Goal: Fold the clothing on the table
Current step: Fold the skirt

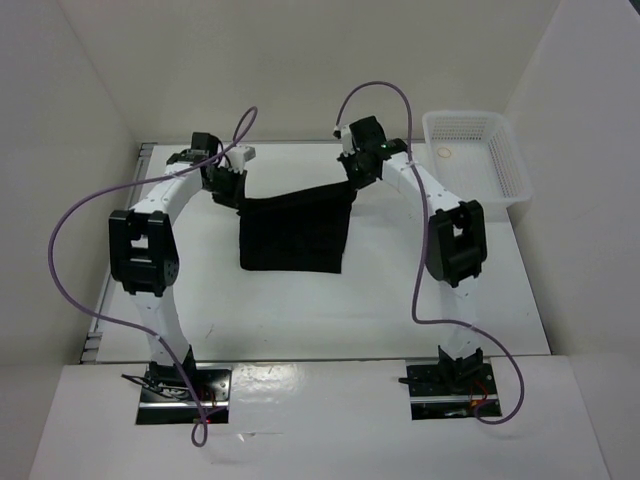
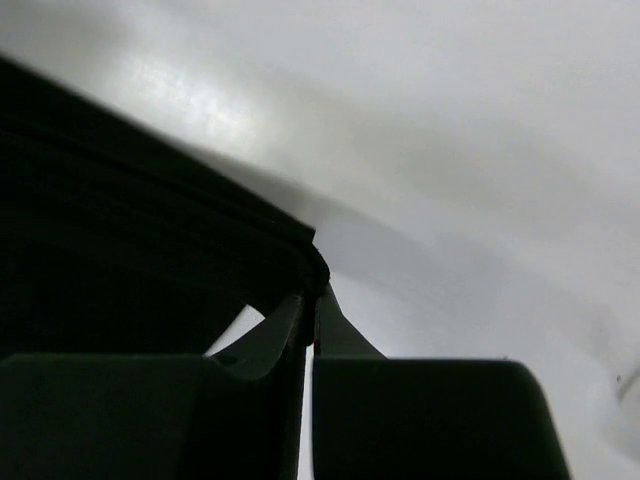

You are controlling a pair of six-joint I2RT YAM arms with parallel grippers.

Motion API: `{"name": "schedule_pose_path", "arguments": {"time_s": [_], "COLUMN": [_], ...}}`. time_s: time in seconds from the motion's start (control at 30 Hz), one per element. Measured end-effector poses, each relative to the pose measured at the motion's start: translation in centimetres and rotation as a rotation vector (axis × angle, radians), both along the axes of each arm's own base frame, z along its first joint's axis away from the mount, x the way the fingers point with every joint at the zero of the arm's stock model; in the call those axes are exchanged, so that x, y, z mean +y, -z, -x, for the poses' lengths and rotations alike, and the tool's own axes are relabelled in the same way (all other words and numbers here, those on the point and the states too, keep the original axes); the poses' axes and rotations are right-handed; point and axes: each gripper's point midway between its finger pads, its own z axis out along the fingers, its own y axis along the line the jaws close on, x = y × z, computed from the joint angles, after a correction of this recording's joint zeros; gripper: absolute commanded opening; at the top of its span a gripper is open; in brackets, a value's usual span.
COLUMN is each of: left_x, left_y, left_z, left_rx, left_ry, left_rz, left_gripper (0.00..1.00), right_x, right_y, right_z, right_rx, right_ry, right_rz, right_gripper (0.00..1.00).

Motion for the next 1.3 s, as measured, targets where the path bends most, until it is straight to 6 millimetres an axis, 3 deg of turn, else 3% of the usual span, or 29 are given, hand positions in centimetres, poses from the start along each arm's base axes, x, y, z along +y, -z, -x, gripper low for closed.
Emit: {"name": "schedule_pose_path", "arguments": {"time_s": [0.17, 0.3, 0.4, 0.47, 0.5, 0.53, 0.57, 0.63, 0.8, 1.03, 1.17, 1.3], "left_x": [0.5, 1.1, 1.4, 1.6, 1.7, 1.8, 1.9, 2.3, 3.1, 3.9, 4.2, 5.0], "left_y": [-1.2, -3.6, -4.5, -4.5, -4.3, -4.1, -3.7, -3.1, -2.5, -5.7, -6.8, -6.7], "left_z": [4.4, 5.9, 6.4, 6.6, 6.8, 7.0, 7.4, 8.0, 10.5, 12.8, 13.2, 13.1], "left_rx": [-0.004, -0.071, -0.093, -0.094, -0.091, -0.083, -0.070, -0.049, -0.007, -0.100, -0.138, -0.124], "left_ry": [0.043, 0.059, 0.061, 0.064, 0.069, 0.070, 0.071, 0.082, 0.092, 0.088, 0.073, 0.017], "left_rz": [-0.038, -0.065, -0.077, -0.088, -0.095, -0.101, -0.105, -0.115, -0.131, -0.150, -0.164, -0.152], "left_gripper": [0.00, 0.00, 0.00, 0.05, 0.09, 0.12, 0.20, 0.29, 0.38, 0.38, 0.38, 0.46], "right_x": [0.3, 1.2, 2.2, 3.0, 3.4, 3.6, 3.7, 3.7, 1.9, 0.8, 1.8, 4.9], "right_y": [-2.0, -3.5, -3.0, -1.7, -0.8, -0.1, 0.6, 1.4, 2.6, 2.6, 2.0, 1.0], "right_z": [5.6, 9.0, 11.4, 13.1, 14.2, 15.1, 16.0, 17.2, 17.8, 17.3, 16.5, 14.6], "right_rx": [0.006, -0.009, 0.009, 0.037, 0.060, 0.083, 0.104, 0.134, 0.165, 0.154, 0.139, 0.121], "right_ry": [-0.117, -0.223, -0.301, -0.351, -0.385, -0.400, -0.425, -0.460, -0.462, -0.446, -0.448, -0.462], "right_rz": [0.033, 0.055, 0.089, 0.125, 0.149, 0.165, 0.188, 0.222, 0.298, 0.356, 0.332, 0.237], "right_gripper": [0.00, 0.00, 0.02, 0.21, 0.43, 0.49, 0.69, 0.76, 0.79, 0.79, 0.79, 0.85]}}
